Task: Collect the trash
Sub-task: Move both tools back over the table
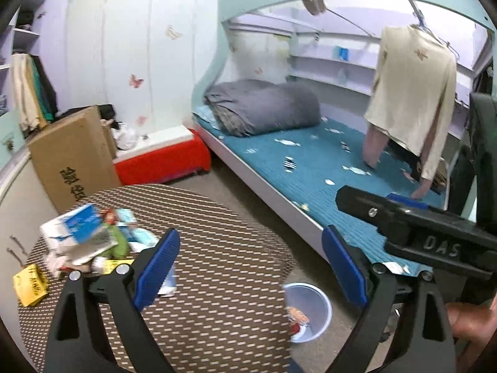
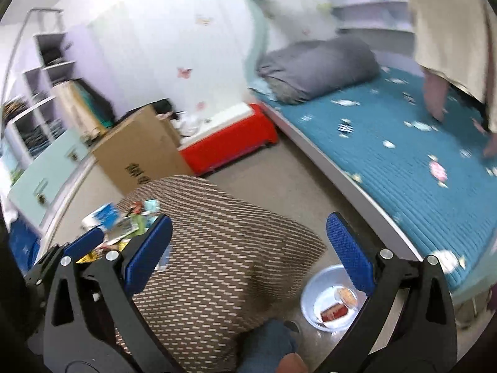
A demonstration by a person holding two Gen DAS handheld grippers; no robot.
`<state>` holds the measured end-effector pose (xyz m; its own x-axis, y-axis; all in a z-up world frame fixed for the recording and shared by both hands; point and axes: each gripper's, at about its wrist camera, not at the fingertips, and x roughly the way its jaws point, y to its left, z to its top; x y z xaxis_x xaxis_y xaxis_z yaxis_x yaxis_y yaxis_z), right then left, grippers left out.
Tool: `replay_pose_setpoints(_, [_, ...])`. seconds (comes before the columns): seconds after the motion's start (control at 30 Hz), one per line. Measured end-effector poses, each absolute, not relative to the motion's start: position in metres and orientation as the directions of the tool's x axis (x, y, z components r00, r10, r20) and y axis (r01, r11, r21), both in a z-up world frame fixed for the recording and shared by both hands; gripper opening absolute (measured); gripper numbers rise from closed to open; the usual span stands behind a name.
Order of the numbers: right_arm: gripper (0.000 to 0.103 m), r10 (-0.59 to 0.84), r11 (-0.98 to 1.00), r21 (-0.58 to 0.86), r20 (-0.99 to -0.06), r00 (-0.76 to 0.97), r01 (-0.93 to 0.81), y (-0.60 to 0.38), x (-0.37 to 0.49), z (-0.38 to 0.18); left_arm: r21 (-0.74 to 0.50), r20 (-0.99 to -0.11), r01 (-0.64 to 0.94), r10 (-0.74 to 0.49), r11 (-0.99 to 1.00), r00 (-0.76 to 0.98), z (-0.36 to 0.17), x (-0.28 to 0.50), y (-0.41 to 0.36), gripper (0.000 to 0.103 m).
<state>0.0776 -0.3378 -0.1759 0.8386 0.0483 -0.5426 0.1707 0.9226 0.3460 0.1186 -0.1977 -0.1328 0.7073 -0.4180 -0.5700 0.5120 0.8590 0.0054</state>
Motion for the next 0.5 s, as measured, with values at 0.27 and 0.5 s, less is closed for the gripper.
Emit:
replay_pose_setpoints(0.27, [0.097,0.156,0.97,0.241,-0.554,0.818,-0.022,-0.259,0.11,-0.168,0.032,-0.563,0.369,-0.288,0.929,0.775,-0.138,0.129,-0.113,0.091])
replay_pose_setpoints(0.5, [0.097,0.21,0.974,0.197,-0.6,0.772,-0.112,-0.21,0.143,-0.183,0.049,-0.586,0.218,-0.149,0.975,0.797,-0.151,0.151,-0.03,0.091])
